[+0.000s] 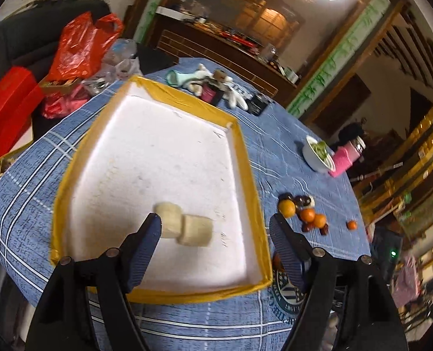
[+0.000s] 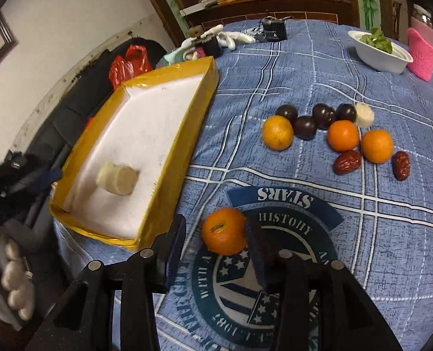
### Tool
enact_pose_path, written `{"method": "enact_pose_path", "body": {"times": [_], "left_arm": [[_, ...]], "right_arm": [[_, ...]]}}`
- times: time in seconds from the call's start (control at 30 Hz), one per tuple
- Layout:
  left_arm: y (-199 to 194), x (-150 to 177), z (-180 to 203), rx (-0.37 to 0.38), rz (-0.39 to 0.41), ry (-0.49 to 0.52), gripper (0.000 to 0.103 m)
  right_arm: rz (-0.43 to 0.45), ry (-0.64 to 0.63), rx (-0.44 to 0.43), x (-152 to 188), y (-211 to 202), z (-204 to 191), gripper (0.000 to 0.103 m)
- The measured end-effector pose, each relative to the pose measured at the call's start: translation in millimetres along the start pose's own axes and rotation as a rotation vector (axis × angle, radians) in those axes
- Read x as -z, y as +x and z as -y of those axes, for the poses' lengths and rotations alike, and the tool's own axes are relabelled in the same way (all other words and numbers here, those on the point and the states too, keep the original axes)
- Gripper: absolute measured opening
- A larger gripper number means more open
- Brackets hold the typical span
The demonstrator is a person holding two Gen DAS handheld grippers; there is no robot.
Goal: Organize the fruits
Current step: 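Grasp a tangerine with the right tool while the left tool grasps an orange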
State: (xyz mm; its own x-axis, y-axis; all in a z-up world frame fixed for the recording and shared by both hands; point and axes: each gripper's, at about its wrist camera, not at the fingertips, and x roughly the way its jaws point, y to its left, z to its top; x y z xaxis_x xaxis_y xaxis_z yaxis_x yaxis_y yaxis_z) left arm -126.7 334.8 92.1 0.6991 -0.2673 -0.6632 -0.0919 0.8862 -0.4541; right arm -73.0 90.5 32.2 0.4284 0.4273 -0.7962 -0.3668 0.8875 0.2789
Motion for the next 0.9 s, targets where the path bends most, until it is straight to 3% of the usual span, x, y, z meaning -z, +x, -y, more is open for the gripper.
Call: {"method": "enact_pose_path", "body": {"times": [0.13,0.2,0.3,0.57,0.7,0.73,0.8,0.9], "left_arm": [[7,2,19,-0.008,-0.015,0.050,0.076],[13,4,31,-0.010,-0.030,0.081,0.076],[27,8,51,-0.015,-0.058,0.137,0.076],[85,17,120,-0.010,-0.161,0.306,0.075],[128,19,151,-0.038,-0.208,0.375,0.075],[139,19,156,-0.055,-0.218,0.385,0.074],[158,17,164,-0.081,-0.226,0.399,0.063],[182,14,168,-0.140,-0.240,0.418,0.057]], "right_arm": [[0.000,-0.038,0.028,5,2,2,0.051],[-0.012,-0.029,0.037,7,6,9,0.039],[-0.003,0.023,-0.011,11,-1,27,0.039],[0.131,0.138,0.026,7,-42,85,0.038],[0.156,0.210,0.009,11,-46,115,0.038],[0.159,0.225,0.000,12,-45,122,0.038],[0.159,0.256,-0.025,16,-43,132,0.038],[0.153,0.288,-0.067,18,-40,143,0.038]]}}
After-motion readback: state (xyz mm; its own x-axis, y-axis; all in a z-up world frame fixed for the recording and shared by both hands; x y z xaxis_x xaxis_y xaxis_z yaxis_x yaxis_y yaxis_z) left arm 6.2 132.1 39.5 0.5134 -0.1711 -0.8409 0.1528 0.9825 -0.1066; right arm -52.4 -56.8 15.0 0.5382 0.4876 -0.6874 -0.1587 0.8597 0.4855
